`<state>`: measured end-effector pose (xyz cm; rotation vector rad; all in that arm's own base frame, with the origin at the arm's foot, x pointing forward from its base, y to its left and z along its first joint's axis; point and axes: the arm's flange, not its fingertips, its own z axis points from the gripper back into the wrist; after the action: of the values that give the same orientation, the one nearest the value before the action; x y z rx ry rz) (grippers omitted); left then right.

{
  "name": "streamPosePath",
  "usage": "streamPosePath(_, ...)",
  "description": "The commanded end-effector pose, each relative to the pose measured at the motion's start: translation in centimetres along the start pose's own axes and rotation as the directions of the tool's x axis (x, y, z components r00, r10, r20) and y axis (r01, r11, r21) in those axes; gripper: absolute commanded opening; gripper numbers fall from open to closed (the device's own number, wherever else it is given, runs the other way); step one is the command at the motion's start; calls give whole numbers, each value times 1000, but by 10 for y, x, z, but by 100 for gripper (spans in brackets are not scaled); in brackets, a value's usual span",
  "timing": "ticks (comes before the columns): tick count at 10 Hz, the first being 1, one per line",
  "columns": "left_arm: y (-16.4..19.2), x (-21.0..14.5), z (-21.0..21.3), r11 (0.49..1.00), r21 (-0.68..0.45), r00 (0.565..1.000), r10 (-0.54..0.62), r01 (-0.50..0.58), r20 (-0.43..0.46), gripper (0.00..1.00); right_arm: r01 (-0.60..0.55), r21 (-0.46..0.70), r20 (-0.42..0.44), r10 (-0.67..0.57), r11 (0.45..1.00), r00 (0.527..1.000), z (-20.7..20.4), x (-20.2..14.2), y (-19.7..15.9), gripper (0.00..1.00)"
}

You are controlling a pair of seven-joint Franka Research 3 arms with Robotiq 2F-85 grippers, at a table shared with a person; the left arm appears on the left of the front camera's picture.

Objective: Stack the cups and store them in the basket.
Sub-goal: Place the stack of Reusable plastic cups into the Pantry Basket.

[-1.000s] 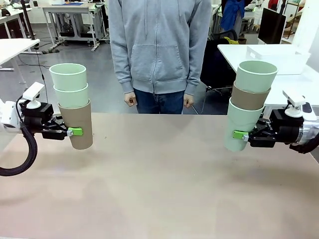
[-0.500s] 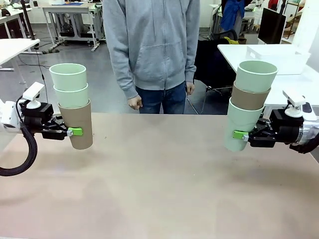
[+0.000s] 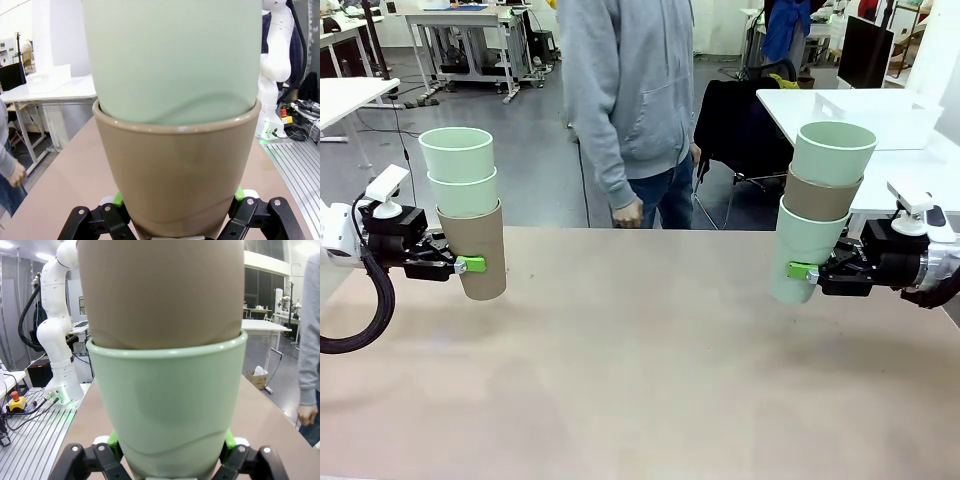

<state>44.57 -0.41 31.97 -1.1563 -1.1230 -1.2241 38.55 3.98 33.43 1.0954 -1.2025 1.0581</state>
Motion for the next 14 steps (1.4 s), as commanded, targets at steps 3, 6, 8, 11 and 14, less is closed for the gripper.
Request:
streamPosePath(3,1,6,0,1000,-4,1000,-13,13,7,85,-9,1,4,9,1000,1000,0,4,0,84)
streamPosePath(6,1,6,0,1000,-4,1000,-13,13,7,85,-9,1,4,9,1000,1000,0,4,0,84)
streamPosePath(8,1,6,0,1000,-4,1000,-13,13,7,85,-9,1,4,9,1000,1000,0,4,0,84)
streamPosePath(11,1,6,0,1000,-4,1000,-13,13,7,85,-9,1,4,9,1000,1000,0,4,0,84)
streamPosePath(14,1,6,0,1000,-4,1000,-13,13,7,85,-9,1,4,9,1000,1000,0,4,0,84)
